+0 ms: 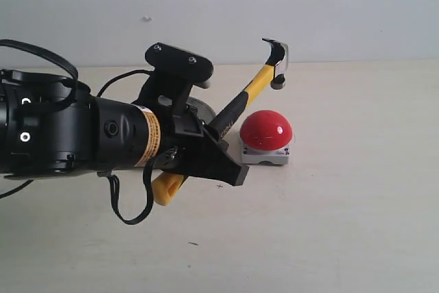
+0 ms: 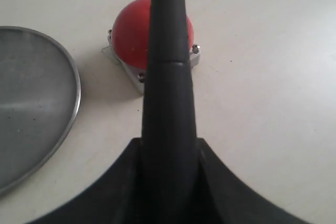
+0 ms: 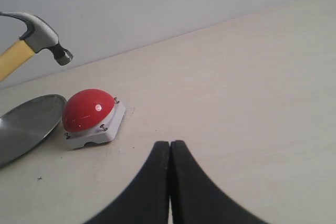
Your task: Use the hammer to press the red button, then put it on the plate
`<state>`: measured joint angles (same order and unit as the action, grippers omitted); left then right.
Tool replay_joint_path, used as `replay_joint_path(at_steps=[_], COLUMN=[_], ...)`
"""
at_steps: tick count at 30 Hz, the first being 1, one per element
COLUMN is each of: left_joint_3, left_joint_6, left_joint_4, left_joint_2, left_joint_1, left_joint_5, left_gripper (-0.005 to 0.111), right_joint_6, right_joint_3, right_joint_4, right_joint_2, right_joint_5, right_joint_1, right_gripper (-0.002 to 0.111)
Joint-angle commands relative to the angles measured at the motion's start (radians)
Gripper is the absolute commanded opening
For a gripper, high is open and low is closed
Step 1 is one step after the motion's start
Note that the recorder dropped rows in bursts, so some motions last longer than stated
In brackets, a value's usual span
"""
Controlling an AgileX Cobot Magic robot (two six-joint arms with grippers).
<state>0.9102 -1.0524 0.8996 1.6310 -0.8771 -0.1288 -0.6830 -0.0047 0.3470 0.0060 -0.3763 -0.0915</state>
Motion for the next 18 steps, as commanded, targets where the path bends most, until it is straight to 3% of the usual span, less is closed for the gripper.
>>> replay_joint_path(at_steps=[1,10,18], left_joint_3=[-0.009,-0.046,-0.019], left_joint_6=[-0.005,-0.001,0.001], left_joint_4=[-0.023,-0.017,-0.012], left_joint_2=[-0.017,-0.028,-0.204], left_joint_1=[0.0,0.0,0.0], left_joint_5=[0.01,0.08,0.073], left_gripper=[0.0,0.0,0.0], right_joint_6=[0.001,0.001,0.001], right_joint_3=[0.005,0.005,0.005], right_joint_4=[-0.005,-0.005,-0.005], right_joint_2=[-0.006,-0.006,-0.006], right_joint_5=[0.0,0.0,0.0], right_joint_1=[-0.002,-0.002,-0.002], right_gripper=[0.0,0.0,0.0])
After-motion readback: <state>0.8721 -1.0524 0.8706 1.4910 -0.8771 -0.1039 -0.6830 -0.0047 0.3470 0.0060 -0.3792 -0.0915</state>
